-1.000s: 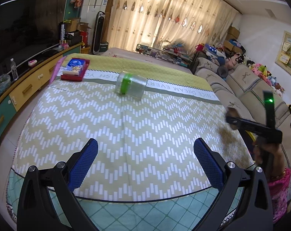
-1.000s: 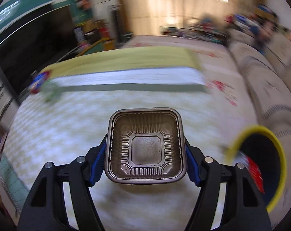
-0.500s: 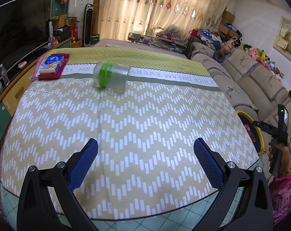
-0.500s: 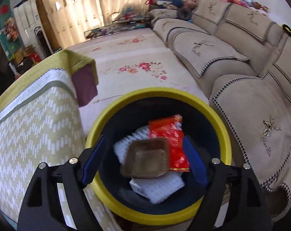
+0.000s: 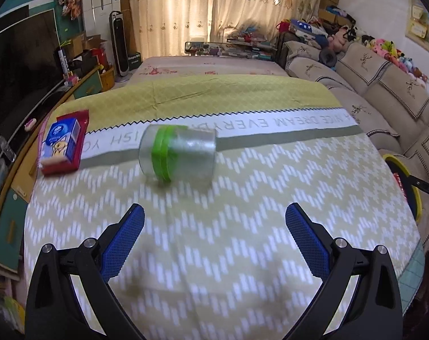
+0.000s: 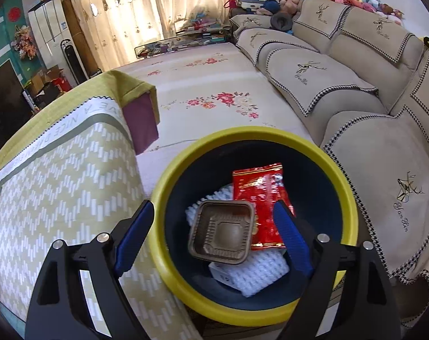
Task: Collect trash
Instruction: 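Carry the brown tray over the bin and open the right gripper, then grasp the clear jar with green lid using the left gripper, then carry the clear jar over the bin and open the left gripper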
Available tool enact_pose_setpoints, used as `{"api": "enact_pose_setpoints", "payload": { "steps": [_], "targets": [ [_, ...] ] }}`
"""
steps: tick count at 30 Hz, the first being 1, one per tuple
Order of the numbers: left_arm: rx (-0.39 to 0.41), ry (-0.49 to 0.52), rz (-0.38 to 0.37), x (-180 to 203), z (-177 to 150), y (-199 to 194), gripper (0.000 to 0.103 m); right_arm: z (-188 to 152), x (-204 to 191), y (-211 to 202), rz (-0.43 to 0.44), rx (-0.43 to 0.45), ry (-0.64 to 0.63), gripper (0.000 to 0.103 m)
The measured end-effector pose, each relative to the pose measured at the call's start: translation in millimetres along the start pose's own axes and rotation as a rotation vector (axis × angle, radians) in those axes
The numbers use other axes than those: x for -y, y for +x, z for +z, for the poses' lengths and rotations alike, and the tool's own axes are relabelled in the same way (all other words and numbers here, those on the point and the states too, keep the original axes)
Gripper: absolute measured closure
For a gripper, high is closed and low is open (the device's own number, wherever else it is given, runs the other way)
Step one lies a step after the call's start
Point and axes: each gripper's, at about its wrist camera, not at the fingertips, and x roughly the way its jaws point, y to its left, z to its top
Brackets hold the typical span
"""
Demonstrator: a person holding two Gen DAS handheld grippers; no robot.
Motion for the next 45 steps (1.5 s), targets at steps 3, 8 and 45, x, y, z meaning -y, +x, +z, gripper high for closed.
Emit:
{"api": "enact_pose_setpoints", "payload": {
  "steps": [3, 8, 45],
  "targets": [
    [-0.005, 0.009, 0.0, -11.7, 19.9, 18.3, 0.005, 0.5, -4.1, -0.8, 0.005, 0.001, 0.0, 0.022],
    [-0.023, 0.021, 0.049, -28.7, 42.5, 48.0, 0.005, 0.8, -6.9, -1.4, 0.014, 0.001, 0.005, 0.022],
    [-0.083, 0.517, -0.457, 343.7, 38.7, 4.2, 0.032, -50.3, 98.3, -90.2, -0.08, 0.122, 0.118, 0.017]
  ]
}}
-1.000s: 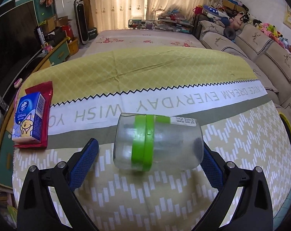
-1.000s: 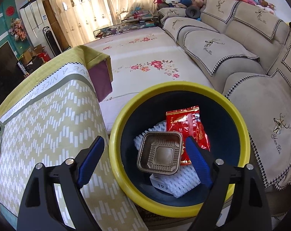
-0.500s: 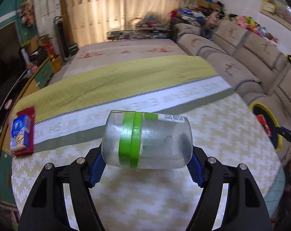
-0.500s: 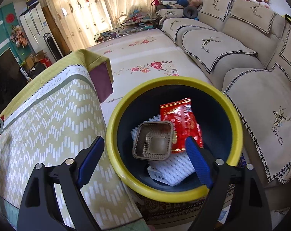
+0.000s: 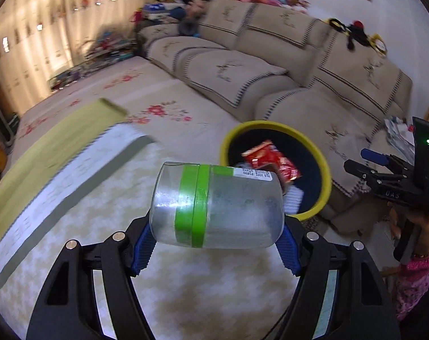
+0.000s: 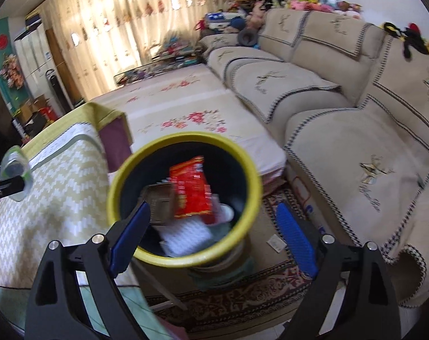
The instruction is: Collect trash
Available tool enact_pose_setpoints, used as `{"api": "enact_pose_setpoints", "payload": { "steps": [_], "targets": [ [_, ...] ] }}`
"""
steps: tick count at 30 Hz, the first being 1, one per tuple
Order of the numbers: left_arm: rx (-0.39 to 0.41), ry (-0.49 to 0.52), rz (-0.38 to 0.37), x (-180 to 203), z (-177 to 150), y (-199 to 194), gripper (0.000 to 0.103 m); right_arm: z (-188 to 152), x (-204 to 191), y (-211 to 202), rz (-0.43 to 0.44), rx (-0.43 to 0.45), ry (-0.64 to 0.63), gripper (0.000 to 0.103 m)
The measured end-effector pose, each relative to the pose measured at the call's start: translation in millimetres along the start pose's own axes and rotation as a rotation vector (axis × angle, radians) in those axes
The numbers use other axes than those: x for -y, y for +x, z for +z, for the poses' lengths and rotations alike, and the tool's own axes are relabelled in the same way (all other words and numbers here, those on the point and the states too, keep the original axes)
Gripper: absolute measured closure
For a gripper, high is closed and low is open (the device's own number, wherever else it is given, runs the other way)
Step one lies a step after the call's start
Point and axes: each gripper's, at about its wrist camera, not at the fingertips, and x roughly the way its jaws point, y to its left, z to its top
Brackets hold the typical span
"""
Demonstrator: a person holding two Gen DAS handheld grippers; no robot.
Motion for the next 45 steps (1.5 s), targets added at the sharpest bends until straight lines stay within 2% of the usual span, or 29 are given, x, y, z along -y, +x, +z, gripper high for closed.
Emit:
{"api": "enact_pose_setpoints", "payload": {
  "steps": [4, 12, 16, 18, 20, 23, 27, 29, 31, 36, 42, 45],
  "targets": [
    [-0.065, 0.037, -0.077, 40.0, 28.0, 43.9, 0.032, -7.1, 27.8, -0.9, -0.01, -0.006, 0.054, 0.017],
    [-0.145, 0.12, -0.107, 97.8, 64.2, 128.0, 0.031, -15.1, 57.2, 1.1, -0.016, -0.018, 0.109, 0.017],
    [-0.173, 0.137, -0.098, 113.2, 72.8, 159.2, 0.031, -18.0, 61.9, -2.2, -0.011, -0.015, 0.118, 0.016],
    [-0.18, 0.135, -0.092, 116.5, 75.1, 165.9, 0.028, -19.7, 63.3, -3.3, -0.008, -0.017, 0.122, 0.016],
    [-0.159, 0.125, -0.086, 112.4, 74.2, 161.4, 0.018, -21.0, 64.1, -3.9, -0.004, -0.02, 0.123, 0.016],
    [-0.109, 0.12, -0.071, 105.7, 71.0, 138.0, 0.01, -23.8, 61.0, -4.4, 0.002, -0.027, 0.117, 0.016],
    [-0.047, 0.071, -0.054, 86.9, 60.8, 93.5, 0.009, -26.9, 48.5, -8.6, 0.02, -0.024, 0.1, 0.016],
    [-0.013, 0.039, -0.046, 76.6, 50.8, 66.6, 0.005, -27.6, 37.8, -14.0, 0.035, -0.018, 0.083, 0.016],
    [0.043, -0.002, -0.011, 65.1, 36.3, 33.7, 0.005, -27.3, 28.1, -18.6, 0.048, -0.014, 0.063, 0.015],
    [0.18, -0.103, 0.175, 31.7, -20.9, -55.3, 0.005, -29.6, -18.5, -34.7, 0.128, 0.002, -0.031, 0.014],
    [0.242, -0.244, 0.423, -10.8, -104.4, -140.2, 0.005, -34.2, -90.4, -62.2, 0.219, 0.049, -0.17, 0.014],
    [0.265, -0.372, 0.484, -34.0, -148.5, -182.9, 0.005, -37.0, -115.7, -77.8, 0.244, 0.085, -0.221, 0.012]
  ]
}}
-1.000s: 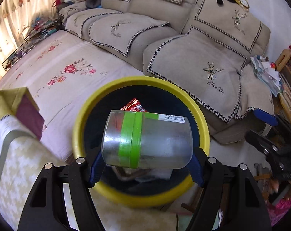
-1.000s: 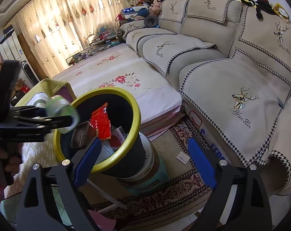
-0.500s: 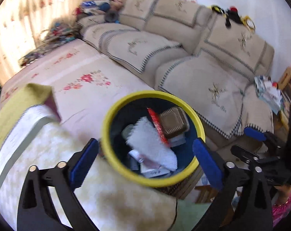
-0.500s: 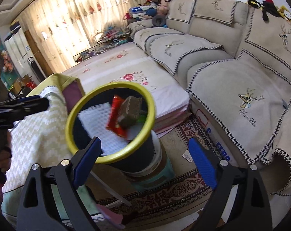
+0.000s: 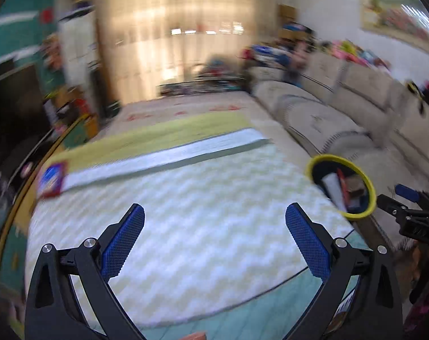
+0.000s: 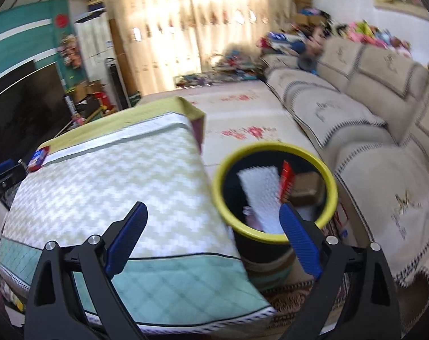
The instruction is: Collect trash
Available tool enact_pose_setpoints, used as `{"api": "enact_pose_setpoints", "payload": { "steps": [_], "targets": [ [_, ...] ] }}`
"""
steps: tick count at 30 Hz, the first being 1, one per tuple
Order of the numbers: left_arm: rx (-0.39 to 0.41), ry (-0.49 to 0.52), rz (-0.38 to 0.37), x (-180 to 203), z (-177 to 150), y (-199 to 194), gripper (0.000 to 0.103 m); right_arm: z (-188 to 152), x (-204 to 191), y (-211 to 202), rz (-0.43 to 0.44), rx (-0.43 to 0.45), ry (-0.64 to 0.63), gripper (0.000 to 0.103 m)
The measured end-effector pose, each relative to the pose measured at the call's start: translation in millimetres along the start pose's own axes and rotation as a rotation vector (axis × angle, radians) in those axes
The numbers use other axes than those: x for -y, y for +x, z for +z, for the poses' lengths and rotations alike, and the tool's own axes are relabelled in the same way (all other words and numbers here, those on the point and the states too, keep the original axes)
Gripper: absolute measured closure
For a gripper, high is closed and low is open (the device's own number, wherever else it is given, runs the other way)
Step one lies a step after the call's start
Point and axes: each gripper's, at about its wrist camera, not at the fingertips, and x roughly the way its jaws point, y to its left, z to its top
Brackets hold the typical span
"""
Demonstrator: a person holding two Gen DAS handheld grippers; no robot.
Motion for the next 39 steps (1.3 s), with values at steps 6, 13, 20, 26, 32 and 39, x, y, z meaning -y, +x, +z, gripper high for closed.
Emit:
{"api": "enact_pose_setpoints", "payload": {
  "steps": [6, 13, 20, 26, 32, 39],
  "targets": [
    [0.083, -0.154, 0.111, -77.4, -33.1, -66.6, 0.005, 0.7, -24.5, -22.9, 0.006, 0.057, -0.032, 0.011],
    [0.15, -0.176, 0.156, -94.8, -59.1, -114.1, 0.005, -4.9, -38.1, -46.2, -0.016, 0.102, -0.072, 0.01],
    [0.148, -0.167, 0.149, -77.0, -64.6, -123.4, 0.005, -10.8, -41.8, -51.5, -0.002, 0.11, -0.083, 0.009],
    [0.145, -0.159, 0.145, -68.0, -60.4, -120.7, 0.005, -10.7, -43.2, -50.8, 0.003, 0.111, -0.079, 0.009],
    [0.141, -0.162, 0.143, -68.6, -58.7, -119.1, 0.005, -9.3, -44.5, -50.3, 0.002, 0.112, -0.08, 0.009],
    [0.135, -0.168, 0.14, -70.3, -59.7, -116.2, 0.005, -8.6, -45.7, -50.2, 0.004, 0.11, -0.084, 0.009]
  ]
}}
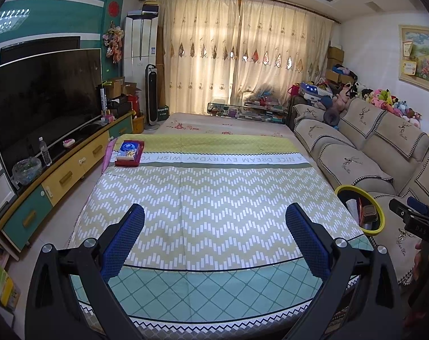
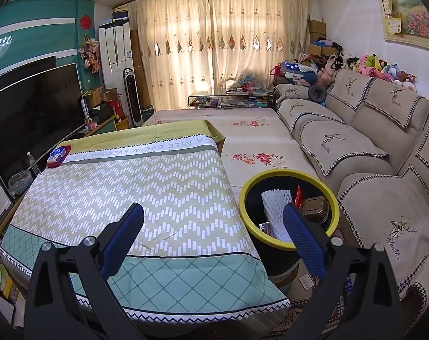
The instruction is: Collect trash
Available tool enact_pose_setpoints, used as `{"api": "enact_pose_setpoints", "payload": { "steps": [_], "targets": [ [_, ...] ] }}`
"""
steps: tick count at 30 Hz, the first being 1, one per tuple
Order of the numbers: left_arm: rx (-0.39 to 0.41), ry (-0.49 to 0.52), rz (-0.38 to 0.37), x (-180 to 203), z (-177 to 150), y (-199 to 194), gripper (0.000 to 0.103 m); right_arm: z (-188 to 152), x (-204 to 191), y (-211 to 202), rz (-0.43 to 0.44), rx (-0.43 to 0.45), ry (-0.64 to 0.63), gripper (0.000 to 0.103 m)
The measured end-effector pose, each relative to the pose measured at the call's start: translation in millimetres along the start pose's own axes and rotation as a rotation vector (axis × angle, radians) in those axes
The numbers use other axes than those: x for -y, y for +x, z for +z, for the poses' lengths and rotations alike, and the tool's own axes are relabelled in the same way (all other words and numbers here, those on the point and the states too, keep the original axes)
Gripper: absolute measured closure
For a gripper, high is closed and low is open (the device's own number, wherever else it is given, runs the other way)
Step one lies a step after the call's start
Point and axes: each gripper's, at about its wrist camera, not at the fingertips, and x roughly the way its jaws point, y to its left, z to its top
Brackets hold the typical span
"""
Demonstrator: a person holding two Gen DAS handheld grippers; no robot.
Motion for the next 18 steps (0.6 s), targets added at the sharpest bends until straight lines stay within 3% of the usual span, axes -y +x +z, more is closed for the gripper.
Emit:
{"api": "enact_pose_setpoints", "payload": {
  "steps": [18],
  "targets": [
    [0.007, 0.017, -0.006, 5.4, -2.7, -3.5, 0.005, 0.2, -5.9, -0.5, 0.005, 0.002, 0.004, 0.009]
  ]
}}
